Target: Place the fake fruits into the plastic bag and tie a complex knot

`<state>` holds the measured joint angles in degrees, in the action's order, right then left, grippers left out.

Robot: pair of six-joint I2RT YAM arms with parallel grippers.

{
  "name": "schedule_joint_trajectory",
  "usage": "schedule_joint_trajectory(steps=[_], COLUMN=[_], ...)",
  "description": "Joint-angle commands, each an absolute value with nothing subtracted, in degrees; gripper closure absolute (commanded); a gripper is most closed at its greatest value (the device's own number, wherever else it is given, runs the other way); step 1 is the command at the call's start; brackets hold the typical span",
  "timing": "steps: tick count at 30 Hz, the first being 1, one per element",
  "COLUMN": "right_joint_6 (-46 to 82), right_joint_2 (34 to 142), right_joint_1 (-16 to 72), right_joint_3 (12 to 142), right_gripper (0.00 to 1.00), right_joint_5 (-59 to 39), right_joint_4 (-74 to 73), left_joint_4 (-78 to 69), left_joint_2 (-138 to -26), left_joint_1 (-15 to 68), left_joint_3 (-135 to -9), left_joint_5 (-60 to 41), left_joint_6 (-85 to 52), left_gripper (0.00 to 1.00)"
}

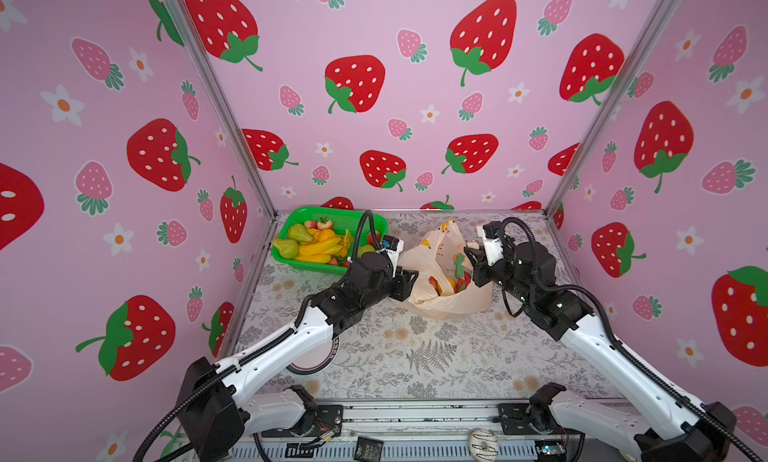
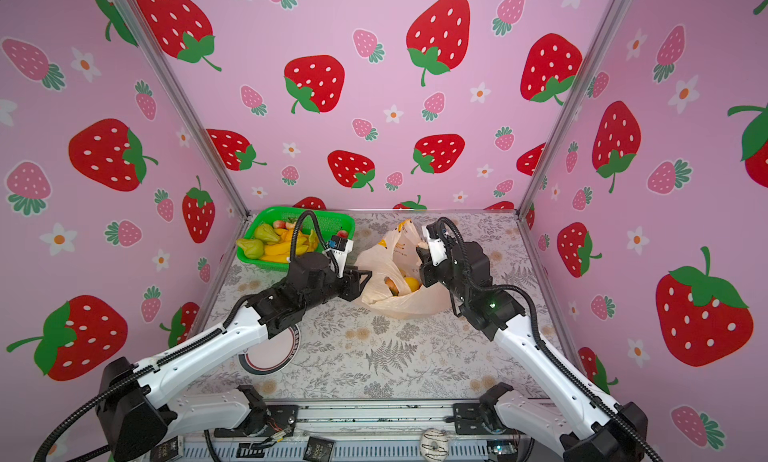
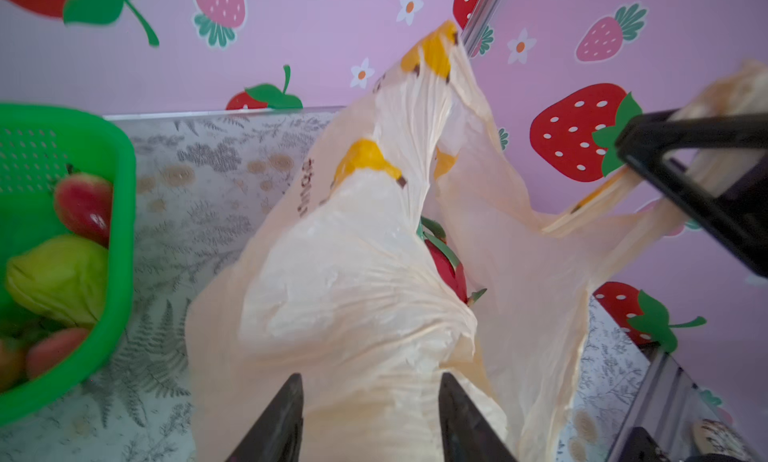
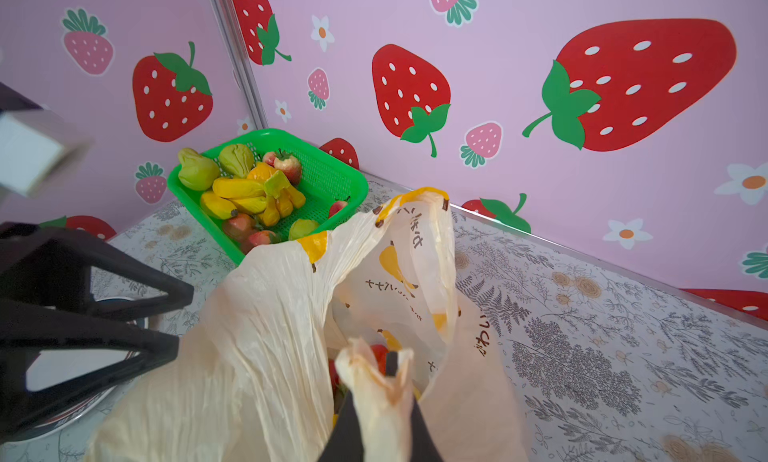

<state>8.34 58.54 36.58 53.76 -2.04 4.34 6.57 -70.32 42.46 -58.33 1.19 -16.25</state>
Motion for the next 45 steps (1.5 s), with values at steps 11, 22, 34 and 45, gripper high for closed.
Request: schedule_joint_trajectory(steps=[11,22,34,45], right_joint_6=[16.1,17.0,17.4,16.3], right_joint_2=[55.8,53.4,52.8,50.5], right_joint_1=[34.7,32.9,32.2,31.5], right_joint_3=[48.8,47.1,46.8,46.7], right_gripper=[0.91,0.9,0.9,0.9], right_joint_5=[-3.6,-3.7,-3.5,-0.3], right_joint_4=[-3.8,-4.3,-4.0,-3.6], left_joint_4=[25.5,32.8,39.1,30.9], left_joint_2=[-81.2,-93.0,-100.5,-93.1], left_joint_1=[52.1,54.1,54.1,53.1], left_joint_3=[-76.8,-87.6,-94.5,-89.3], left_joint_5=[6.2,14.4,22.3,22.7], left_joint_6=[24.6,31.1,31.6,26.4], left_gripper=[0.44,0.44,0.71,1.0])
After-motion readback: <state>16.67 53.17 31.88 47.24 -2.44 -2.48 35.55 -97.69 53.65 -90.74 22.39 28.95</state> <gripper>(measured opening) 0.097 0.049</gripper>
